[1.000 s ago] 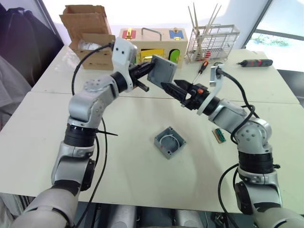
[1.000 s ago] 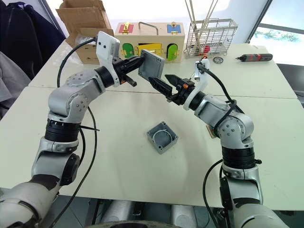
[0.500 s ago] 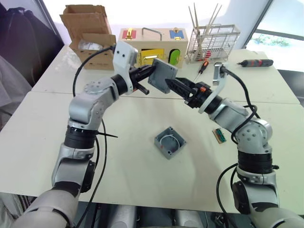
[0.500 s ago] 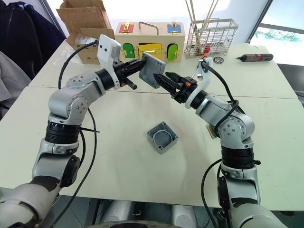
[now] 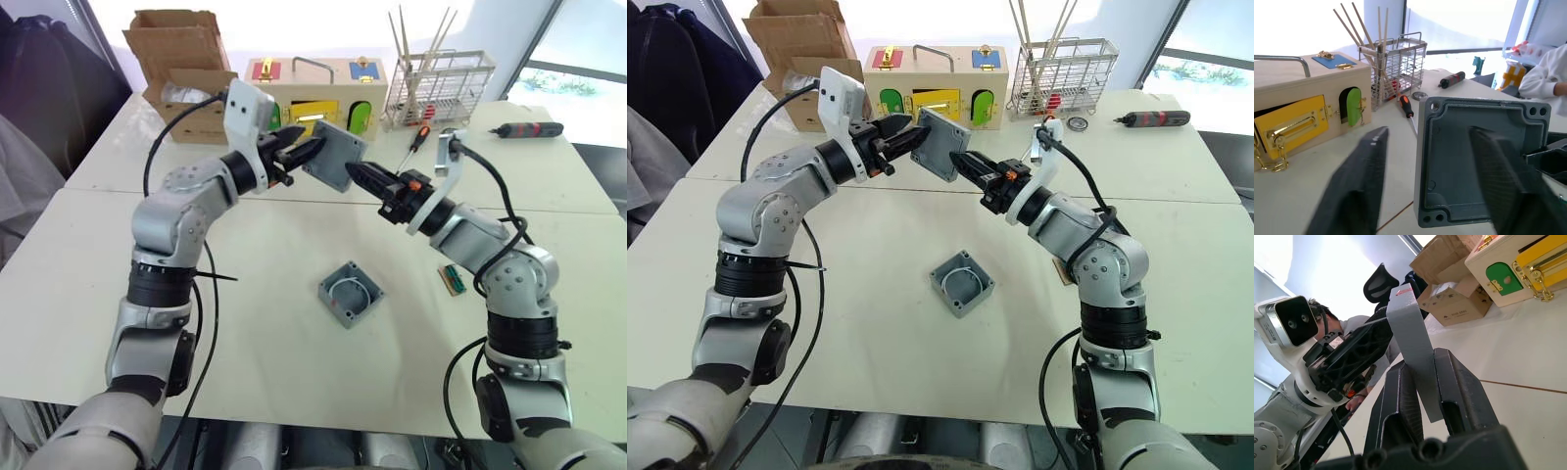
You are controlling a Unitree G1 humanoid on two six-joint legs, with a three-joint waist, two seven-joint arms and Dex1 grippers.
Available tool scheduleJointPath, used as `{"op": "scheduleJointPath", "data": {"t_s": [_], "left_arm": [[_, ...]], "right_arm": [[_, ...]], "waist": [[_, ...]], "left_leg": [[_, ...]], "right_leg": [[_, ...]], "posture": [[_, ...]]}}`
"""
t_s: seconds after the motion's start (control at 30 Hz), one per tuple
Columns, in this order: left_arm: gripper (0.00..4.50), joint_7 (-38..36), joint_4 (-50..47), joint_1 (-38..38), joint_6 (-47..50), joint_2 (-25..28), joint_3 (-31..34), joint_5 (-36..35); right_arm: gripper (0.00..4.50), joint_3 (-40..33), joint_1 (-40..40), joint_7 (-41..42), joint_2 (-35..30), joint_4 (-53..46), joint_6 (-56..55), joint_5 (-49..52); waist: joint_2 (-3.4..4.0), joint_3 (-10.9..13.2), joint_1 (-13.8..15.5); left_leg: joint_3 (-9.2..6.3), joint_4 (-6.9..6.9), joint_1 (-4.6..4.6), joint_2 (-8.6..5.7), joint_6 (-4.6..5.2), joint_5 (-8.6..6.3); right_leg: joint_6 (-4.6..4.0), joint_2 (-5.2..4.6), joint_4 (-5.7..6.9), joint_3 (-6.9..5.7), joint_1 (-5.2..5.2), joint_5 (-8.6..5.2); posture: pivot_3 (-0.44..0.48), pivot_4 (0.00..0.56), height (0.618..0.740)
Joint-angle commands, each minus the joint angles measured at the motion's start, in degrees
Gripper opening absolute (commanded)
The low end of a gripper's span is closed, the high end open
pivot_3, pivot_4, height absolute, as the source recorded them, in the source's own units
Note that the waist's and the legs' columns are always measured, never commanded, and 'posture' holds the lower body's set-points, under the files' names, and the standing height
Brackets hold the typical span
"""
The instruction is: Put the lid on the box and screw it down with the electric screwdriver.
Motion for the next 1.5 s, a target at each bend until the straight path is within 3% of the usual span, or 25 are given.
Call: {"op": "scheduleJointPath", "data": {"t_s": [0.03, 0.17, 0.27, 0.43, 0.57, 0.7, 0.87, 1.17, 1.27, 1.5], "left_arm": [[4.45, -0.79, -2.26, 0.17, 4.55, 2.11, 6.63, -5.93], [4.45, -3.36, -2.84, 2.09, 10.62, 7.62, 11.61, -11.40], [4.45, -5.48, -2.44, 3.20, 13.50, 10.39, 13.56, -14.23], [4.45, -9.43, -0.94, 4.45, 15.56, 13.25, 10.95, -14.24], [4.45, -11.01, 0.20, 4.31, 15.26, 12.71, 8.80, -13.65], [4.45, -12.68, 0.54, 4.72, 15.28, 11.43, 6.93, -13.92], [4.45, -17.17, 0.47, 4.33, 14.38, 10.11, 1.51, -12.78], [4.45, -22.23, 4.20, 1.29, 12.30, 7.57, -4.05, -10.08], [3.59, -23.25, 4.35, 1.44, 11.84, 6.49, -4.99, -9.46], [0.05, -26.36, 2.70, 1.73, 11.02, 5.06, -9.05, -7.76]], "right_arm": [[0.12, -1.13, -0.30, 0.68, -2.18, -5.80, -5.98, -5.55], [0.12, -0.50, 3.23, 2.35, -8.36, -13.33, -13.08, -15.45], [0.12, 5.63, 7.63, 5.82, -15.26, -18.43, -23.92, -29.74], [0.12, 12.20, 17.37, 7.32, -22.79, -22.76, -43.05, -51.89], [0.12, 13.25, 29.15, 1.86, -28.69, -21.02, -60.99, -72.94], [0.12, 11.28, 38.97, -4.73, -28.61, -19.15, -69.33, -85.11], [0.12, 12.24, 41.17, -8.68, -24.51, -16.27, -69.59, -94.91], [0.12, 12.80, 46.64, -10.38, -18.55, -17.94, -68.12, -102.99], [0.12, 13.08, 48.09, -10.92, -16.80, -18.65, -67.93, -104.82], [0.12, 13.52, 48.57, -11.25, -14.24, -19.13, -67.64, -107.10]], "waist": [[0.00, 0.00, -0.03], [0.01, 0.01, -0.20], [0.01, 0.01, 0.03], [0.01, 0.01, 0.28], [-0.02, 0.02, 0.69], [-0.03, 0.02, 0.35], [-0.03, 0.02, 0.19], [-0.03, 0.02, 0.43], [-0.03, 0.01, 0.35], [-0.03, 0.01, 0.39]], "left_leg": [[0.00, 0.00, 0.00, 0.00, 0.00, 0.00], [0.01, -0.10, 0.00, 0.00, 0.00, 0.00], [0.02, -0.11, 0.00, 0.00, 0.00, 0.00], [0.01, -0.03, 0.01, -0.01, 0.00, 0.00], [-0.03, 0.05, 0.01, -0.08, 0.00, 0.00], [-0.01, 0.05, 0.05, -0.06, -0.01, 0.01], [0.04, 0.04, 0.08, 0.02, -0.10, 0.05], [-0.01, 0.02, 0.08, 0.00, -0.11, 0.06], [-0.02, 0.00, 0.10, 0.01, -0.10, 0.06], [-0.03, 0.01, 0.10, 0.01, -0.11, 0.06]], "right_leg": [[0.00, 0.00, 0.00, 0.00, 0.00, 0.00], [0.00, 0.00, 0.03, 0.00, -0.12, 0.00], [0.00, 0.00, 0.01, -0.01, -0.10, 0.00], [0.01, 0.01, 0.00, -0.01, -0.04, 0.00], [0.00, 0.00, -0.07, 0.00, 0.03, -0.01], [0.00, 0.00, -0.09, 0.01, 0.05, -0.01], [0.00, 0.04, -0.13, 0.01, 0.07, -0.02], [0.00, 0.06, -0.16, 0.01, 0.14, -0.02], [0.00, 0.07, -0.15, 0.00, 0.14, -0.02], [0.00, 0.08, -0.16, 0.01, 0.16, -0.02]], "posture": [[0.000, 0.150, 0.739], [0.000, 0.150, 0.739], [0.000, 0.150, 0.739], [0.000, 0.150, 0.739], [0.000, 0.150, 0.739], [0.000, 0.150, 0.739], [0.000, 0.150, 0.739], [0.000, 0.150, 0.739], [0.000, 0.150, 0.739], [0.000, 0.150, 0.739]]}}
